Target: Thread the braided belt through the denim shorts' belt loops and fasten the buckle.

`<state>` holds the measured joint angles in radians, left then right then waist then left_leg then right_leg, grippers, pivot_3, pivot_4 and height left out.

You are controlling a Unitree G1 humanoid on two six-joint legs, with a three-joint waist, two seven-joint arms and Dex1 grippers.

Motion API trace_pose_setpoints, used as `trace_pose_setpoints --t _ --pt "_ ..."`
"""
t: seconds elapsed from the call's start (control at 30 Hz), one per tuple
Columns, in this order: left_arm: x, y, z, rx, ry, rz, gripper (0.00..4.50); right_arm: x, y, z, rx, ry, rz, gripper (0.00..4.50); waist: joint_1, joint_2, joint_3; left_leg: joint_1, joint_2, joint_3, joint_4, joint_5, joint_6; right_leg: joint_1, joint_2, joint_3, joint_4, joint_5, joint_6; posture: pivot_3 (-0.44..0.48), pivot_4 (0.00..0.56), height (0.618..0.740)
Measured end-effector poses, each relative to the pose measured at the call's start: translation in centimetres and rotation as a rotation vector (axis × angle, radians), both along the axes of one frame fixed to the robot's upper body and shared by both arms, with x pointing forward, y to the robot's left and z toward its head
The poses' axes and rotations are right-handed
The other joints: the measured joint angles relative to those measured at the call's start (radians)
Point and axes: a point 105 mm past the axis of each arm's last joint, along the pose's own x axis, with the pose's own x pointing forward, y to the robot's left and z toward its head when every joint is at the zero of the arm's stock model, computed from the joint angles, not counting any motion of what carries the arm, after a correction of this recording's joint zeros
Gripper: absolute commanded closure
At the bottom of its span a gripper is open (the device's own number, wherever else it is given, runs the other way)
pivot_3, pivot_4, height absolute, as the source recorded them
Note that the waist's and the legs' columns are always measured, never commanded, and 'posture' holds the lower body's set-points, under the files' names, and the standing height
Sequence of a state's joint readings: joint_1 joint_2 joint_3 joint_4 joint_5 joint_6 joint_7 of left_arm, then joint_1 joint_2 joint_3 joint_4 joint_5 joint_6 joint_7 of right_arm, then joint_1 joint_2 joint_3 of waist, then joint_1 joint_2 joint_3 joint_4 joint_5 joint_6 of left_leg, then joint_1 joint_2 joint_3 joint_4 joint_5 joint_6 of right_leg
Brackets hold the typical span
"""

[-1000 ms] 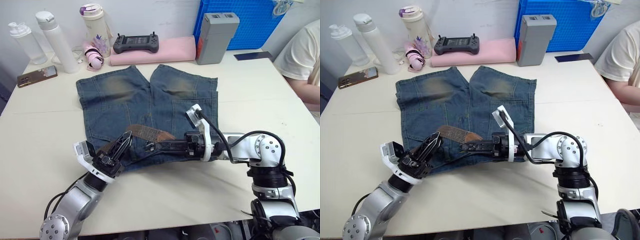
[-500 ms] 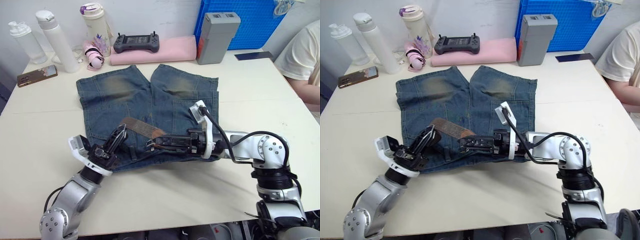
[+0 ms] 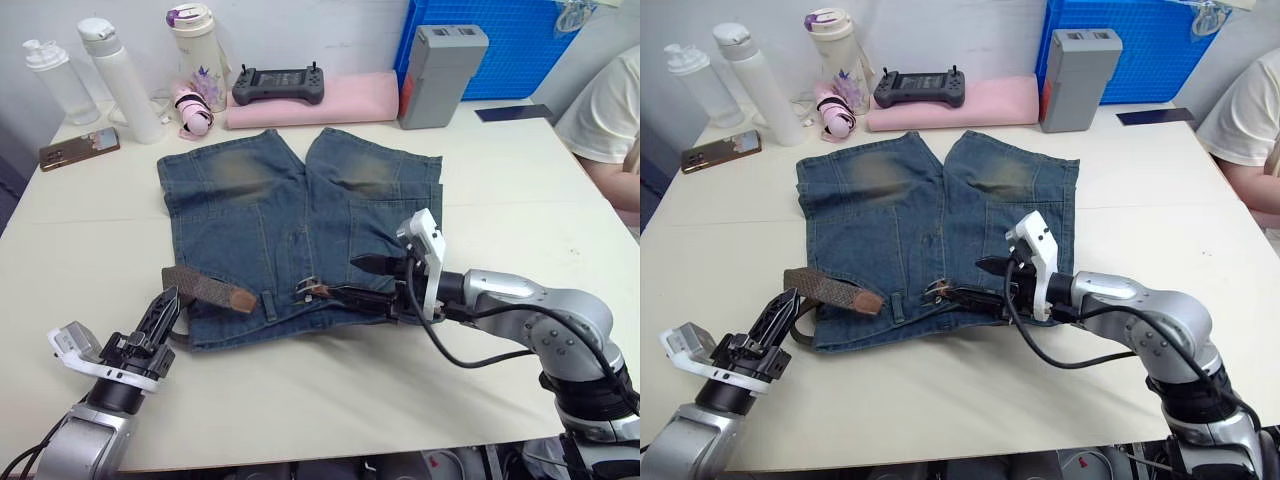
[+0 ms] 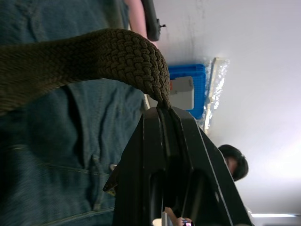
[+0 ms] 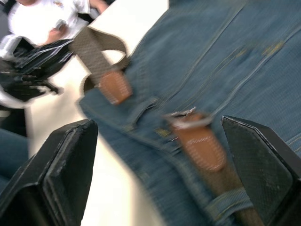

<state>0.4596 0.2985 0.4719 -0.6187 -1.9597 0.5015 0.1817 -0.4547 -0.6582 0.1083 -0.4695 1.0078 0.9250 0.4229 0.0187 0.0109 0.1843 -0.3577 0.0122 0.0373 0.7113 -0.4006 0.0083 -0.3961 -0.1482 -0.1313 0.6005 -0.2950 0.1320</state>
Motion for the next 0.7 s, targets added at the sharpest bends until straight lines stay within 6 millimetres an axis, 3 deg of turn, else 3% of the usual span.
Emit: trace_pose_setpoints --t 0.2,0.33,0.7 --pt "-0.7 0.6 -1.3 0.016 0.065 0.042 4.50 0.5 -0.4 -0.7 -0.070 -0.185 -0.027 0.06 0.004 0.000 0.000 0.000 0.000 0.000 -0.002 0.000 0.000 0.000 0.001 -0.001 -0.002 0.000 0.000 0.000 0.150 0.705" --pt "-0.4 -0.1 -1.9 0.027 0.085 0.027 4.50 0.0 -0.3 -1.0 -0.122 -0.279 0.006 0.06 0.004 0.000 0.000 0.000 0.000 0.000 -0.002 0.000 0.000 0.001 0.001 -0.001 -0.002 0.000 0.000 0.000 0.150 0.705" --pt "1.3 -2.2 -3.5 0.038 0.138 -0.014 4.50 -0.9 -0.1 -1.0 -0.147 -0.323 0.044 0.06 0.004 0.000 0.000 0.001 0.000 0.000 -0.002 0.000 0.000 0.002 0.001 -0.001 -0.002 0.000 0.000 0.000 0.150 0.705"
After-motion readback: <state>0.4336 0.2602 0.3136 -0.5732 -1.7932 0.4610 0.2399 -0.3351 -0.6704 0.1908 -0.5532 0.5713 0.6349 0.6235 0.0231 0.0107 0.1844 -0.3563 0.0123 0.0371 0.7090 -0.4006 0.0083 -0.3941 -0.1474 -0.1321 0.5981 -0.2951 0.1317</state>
